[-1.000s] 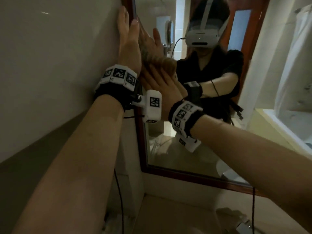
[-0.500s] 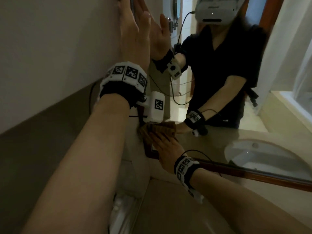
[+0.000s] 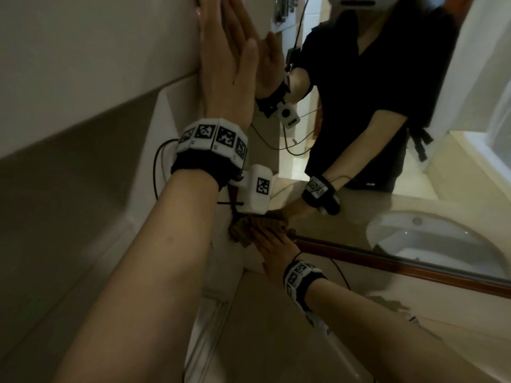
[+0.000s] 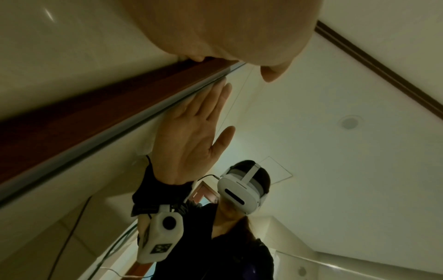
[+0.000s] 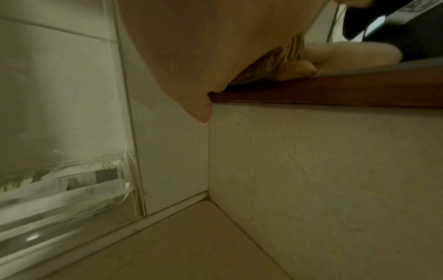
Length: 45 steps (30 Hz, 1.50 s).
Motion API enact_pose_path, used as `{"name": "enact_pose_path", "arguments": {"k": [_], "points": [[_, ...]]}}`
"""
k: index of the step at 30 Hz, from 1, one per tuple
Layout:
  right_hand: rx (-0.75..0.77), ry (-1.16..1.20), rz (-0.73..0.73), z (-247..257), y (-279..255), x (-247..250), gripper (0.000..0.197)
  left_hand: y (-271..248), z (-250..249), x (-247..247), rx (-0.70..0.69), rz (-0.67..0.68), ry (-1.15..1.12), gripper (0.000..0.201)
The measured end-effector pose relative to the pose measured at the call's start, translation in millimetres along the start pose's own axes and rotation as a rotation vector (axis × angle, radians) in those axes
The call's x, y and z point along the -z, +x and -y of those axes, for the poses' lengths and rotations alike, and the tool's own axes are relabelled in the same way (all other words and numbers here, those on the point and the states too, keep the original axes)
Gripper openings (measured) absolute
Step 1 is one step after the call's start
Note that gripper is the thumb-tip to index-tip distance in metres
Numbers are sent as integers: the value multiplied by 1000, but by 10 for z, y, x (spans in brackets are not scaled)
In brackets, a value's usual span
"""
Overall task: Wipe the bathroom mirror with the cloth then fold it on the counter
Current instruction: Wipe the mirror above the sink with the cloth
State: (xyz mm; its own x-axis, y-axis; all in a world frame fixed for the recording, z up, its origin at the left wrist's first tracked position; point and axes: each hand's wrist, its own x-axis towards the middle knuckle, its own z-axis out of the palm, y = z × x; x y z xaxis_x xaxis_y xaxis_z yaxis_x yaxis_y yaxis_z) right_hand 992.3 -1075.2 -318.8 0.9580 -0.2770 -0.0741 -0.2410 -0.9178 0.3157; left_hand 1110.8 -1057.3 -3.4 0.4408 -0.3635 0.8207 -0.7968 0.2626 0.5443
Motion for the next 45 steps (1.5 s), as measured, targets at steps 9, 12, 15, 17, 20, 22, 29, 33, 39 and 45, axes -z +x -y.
{"name": "enact_pose_path", "arguments": {"k": [9, 12, 15, 17, 20, 22, 29, 33, 39, 45], "points": [[-75, 35, -22, -393, -525, -92, 77, -222, 65, 188, -56, 63, 33, 67], [-97, 18, -58, -531, -642, 81, 82, -215, 15, 186, 5, 70, 17, 69], [-149, 12, -236, -683, -629, 554, 82, -212, -17, 212, 66, 100, 27, 69], [-207, -6, -365, -802, -575, 1113, 81, -205, -59, 236, 82, 104, 12, 69], [-336, -84, -586, -1117, -473, 2141, 73, -197, -93, 268, 83, 101, 11, 71], [-422, -78, -750, -1405, -463, 2827, 71, -198, -129, 282, 93, 108, 13, 71], [-453, -106, -817, -1712, -564, 3326, 71, -199, -120, 251, 80, 77, 36, 69], [-232, -229, -474, -1318, -591, 2152, 73, -195, -125, 240, 65, 50, 45, 69], [-90, -226, -131, -1074, -963, 937, 76, -181, -148, 258, 86, 76, 55, 71], [-326, -15, -666, -1633, -1041, 2272, 68, -189, -175, 256, 72, 75, 74, 71]]}}
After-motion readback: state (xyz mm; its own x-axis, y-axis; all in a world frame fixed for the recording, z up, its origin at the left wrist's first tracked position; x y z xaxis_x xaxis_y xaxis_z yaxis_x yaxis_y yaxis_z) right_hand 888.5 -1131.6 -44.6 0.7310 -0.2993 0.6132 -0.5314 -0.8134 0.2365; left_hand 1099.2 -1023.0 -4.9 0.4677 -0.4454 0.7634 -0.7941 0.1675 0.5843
